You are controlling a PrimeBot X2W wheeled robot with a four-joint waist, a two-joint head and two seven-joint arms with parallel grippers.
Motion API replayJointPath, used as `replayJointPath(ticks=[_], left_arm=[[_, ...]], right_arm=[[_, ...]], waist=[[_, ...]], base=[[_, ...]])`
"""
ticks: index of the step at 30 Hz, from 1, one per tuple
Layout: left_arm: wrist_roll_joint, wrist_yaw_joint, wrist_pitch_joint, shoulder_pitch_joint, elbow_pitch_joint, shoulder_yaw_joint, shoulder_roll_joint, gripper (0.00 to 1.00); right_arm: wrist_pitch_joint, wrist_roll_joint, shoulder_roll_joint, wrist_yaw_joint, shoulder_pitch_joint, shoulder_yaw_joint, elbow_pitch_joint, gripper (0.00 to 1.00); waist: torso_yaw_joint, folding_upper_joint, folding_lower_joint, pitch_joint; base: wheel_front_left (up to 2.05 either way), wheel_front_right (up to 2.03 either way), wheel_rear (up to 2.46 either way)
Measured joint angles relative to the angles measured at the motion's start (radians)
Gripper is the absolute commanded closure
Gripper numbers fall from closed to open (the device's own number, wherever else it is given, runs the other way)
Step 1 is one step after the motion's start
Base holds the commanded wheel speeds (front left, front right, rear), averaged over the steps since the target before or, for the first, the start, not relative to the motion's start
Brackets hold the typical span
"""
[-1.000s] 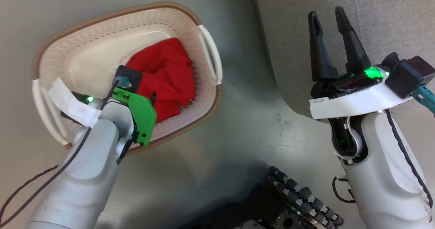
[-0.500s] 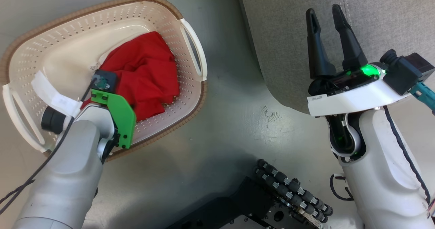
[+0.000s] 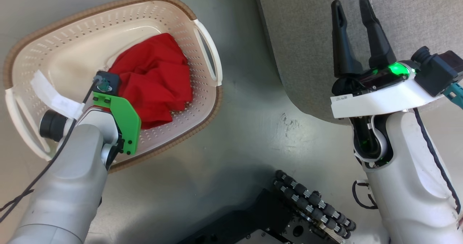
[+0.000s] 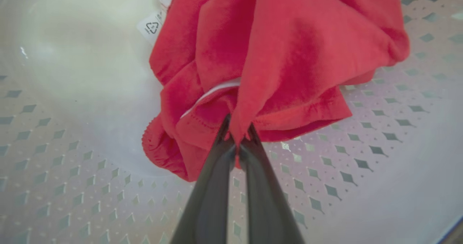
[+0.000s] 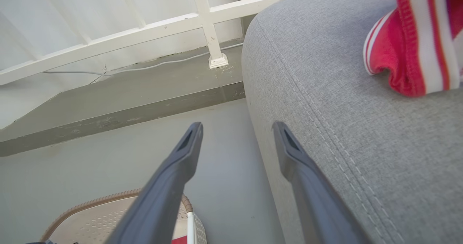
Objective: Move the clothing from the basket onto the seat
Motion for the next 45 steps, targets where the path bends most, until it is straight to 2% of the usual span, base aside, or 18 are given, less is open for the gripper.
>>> replayJointPath(ticks=[16,21,31,45], left_arm=[[-0.002,0.000,-0.172,0.002,0.028,-0.006,-0.070,1.00],[-0.011,0.000,-0.232,0.016,0.029,-0.012,-0.085,1.00],[-0.029,-0.002,-0.352,0.066,0.021,-0.028,-0.091,1.00],[-0.127,-0.009,-0.458,0.167,-0.021,-0.060,-0.095,1.00]], right_arm=[[0.000,-0.080,-0.001,-0.006,0.000,-0.043,0.017,0.00],[0.000,-0.099,-0.021,-0.006,0.001,-0.063,0.025,0.00],[0.000,-0.133,-0.060,-0.006,0.042,-0.083,0.081,0.00],[0.000,-0.144,-0.085,-0.001,0.096,-0.081,0.132,0.00]], waist=[[0.075,0.0000,0.0000,-0.106],[0.109,0.0000,-0.0001,-0.159],[0.187,0.0000,-0.0001,-0.280],[0.289,0.0000,-0.0001,-0.471]], base=[[0.00,0.00,0.00],[0.00,0.00,0.00],[0.00,0.00,0.00],[0.00,0.00,0.00]])
